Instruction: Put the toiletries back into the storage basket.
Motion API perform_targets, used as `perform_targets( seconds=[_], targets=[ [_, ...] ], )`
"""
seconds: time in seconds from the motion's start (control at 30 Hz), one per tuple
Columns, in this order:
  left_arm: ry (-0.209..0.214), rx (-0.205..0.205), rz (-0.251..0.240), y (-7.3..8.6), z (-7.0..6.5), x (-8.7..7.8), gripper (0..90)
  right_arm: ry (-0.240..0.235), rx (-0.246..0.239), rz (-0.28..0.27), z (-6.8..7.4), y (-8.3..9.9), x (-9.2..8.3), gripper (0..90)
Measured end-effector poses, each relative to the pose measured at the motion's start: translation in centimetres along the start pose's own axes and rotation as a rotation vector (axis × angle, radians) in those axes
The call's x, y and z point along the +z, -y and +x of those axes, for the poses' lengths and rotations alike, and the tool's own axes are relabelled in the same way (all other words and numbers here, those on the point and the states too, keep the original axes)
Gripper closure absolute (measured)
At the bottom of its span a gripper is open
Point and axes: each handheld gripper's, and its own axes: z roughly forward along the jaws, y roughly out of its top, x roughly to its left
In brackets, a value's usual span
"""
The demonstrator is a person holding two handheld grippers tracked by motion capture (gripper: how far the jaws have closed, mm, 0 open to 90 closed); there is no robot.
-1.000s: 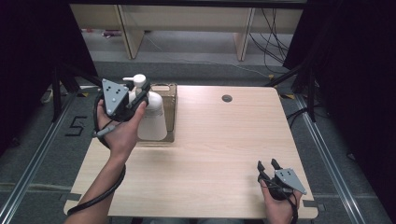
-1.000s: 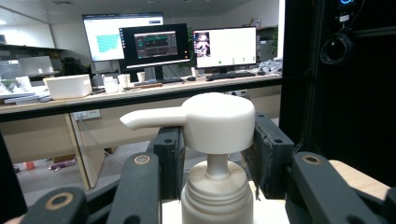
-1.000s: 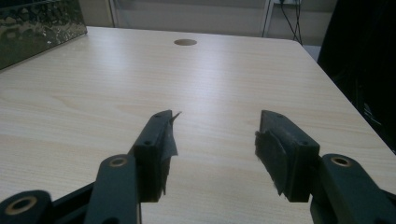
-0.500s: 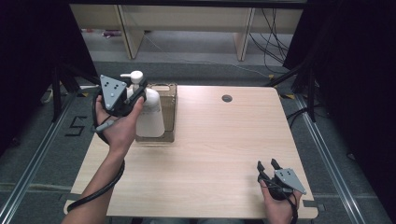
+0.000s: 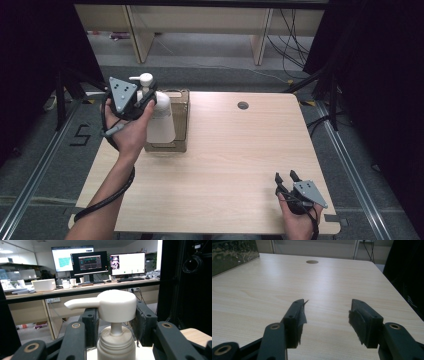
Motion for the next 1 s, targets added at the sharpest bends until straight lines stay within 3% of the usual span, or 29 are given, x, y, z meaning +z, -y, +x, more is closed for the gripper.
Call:
perform_targets(
  seconds=[0.13, 0.17, 0.23, 0.3, 0.57, 0.7, 1.0],
  targets=[
    [-0.002, 0.001, 0.004, 0.0, 0.1, 0.4, 59.4, 0.003, -0.01, 0.002, 0.0, 0.0, -0.1, 46.3],
    [-0.001, 0.002, 0.004, 0.0, 0.1, 0.5, 59.4, 0.004, 0.03, 0.011, 0.2, 0.0, -0.1, 46.3],
    [-0.002, 0.004, 0.002, 0.0, 0.1, 0.7, 59.4, 0.003, 0.034, 0.013, 0.3, 0.0, -0.1, 46.3],
    [-0.001, 0.007, 0.003, 0.0, 0.2, 0.9, 59.4, -0.005, 0.009, 0.004, 0.1, 0.0, -0.1, 46.3],
    [-0.002, 0.002, 0.003, 0.2, 0.5, 1.6, 59.3, -0.001, -0.005, 0.005, 0.1, 0.0, -0.1, 46.3],
    [-0.007, 0.001, 0.009, 0.4, 0.6, 1.9, 59.4, -0.003, 0.012, 0.004, 0.2, 0.0, -0.1, 46.3],
    [-0.013, 0.0, 0.016, 0.8, 0.8, 2.4, 59.3, -0.009, 0.002, -0.004, 0.2, 0.0, 0.0, 46.3]
  ],
)
